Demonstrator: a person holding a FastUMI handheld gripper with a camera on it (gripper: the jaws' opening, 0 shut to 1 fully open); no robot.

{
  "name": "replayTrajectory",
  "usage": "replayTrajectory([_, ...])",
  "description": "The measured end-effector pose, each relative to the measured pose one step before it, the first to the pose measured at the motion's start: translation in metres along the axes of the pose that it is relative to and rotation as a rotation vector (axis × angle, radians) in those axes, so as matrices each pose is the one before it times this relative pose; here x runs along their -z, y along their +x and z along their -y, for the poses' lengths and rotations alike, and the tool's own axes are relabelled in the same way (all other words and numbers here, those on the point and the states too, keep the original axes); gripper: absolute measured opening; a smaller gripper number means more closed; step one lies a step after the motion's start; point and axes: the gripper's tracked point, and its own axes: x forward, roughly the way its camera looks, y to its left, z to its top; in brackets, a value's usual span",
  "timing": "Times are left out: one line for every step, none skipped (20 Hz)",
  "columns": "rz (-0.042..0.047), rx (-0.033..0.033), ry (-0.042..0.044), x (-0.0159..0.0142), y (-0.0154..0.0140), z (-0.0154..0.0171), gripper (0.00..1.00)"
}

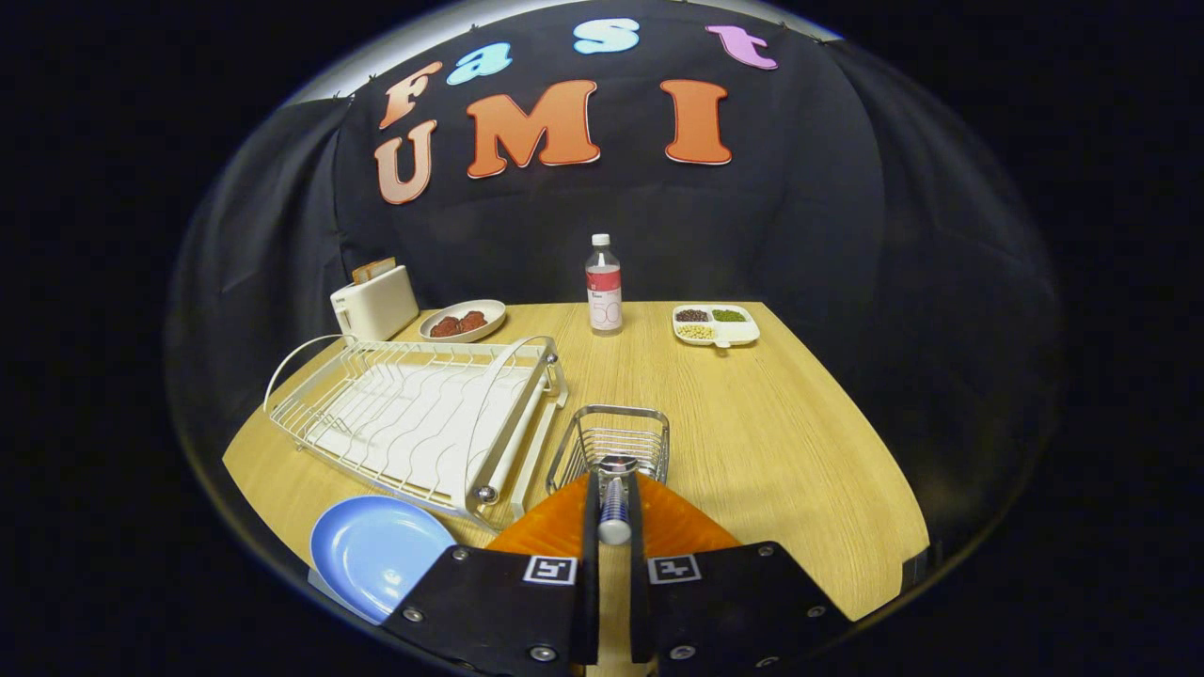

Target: Take the plate from the dish rack, then take the spoon from the basket and place it into the plate.

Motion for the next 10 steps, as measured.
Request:
replayTrajectory([-0.01275,-0.00996,0.00528,-0.00076,-0.00388,-0.00358,0.13])
replayTrajectory([-0.00068,-0.00407,0.00422,-0.00491,-0.00548,-0.00201,0.13])
replayTrajectory([0.00279,-0.00228,0.00015,-0.00559,-0.00596,-0.00054,0.13])
replayTrajectory([0.00441,-0.00595,0.00210,-0.00512,-0.00736,-0.00205,0.13])
replayTrajectory([0.01201,-0.00391,0.00240,-0.00627,-0.00843,-0.00030,0.13])
replayTrajectory([0.01221,-0.00643,0.00517,-0.00647,-0.00485,-0.00126,0.13])
replayTrajectory([0.01395,-0.01030,0.00502,-0.00443,-0.00509,-0.00147,0.11])
replayTrajectory([0.01425,-0.00141,-0.00331,-0.00305,-0.00317,0.00011,0.11])
replayTrajectory([0.00633,0.00303,-0.01230,-0.00075,-0.00195,0.00270,0.11])
replayTrajectory([0.00324,0.00568,-0.01196,-0.00088,-0.00063,0.00203,0.11])
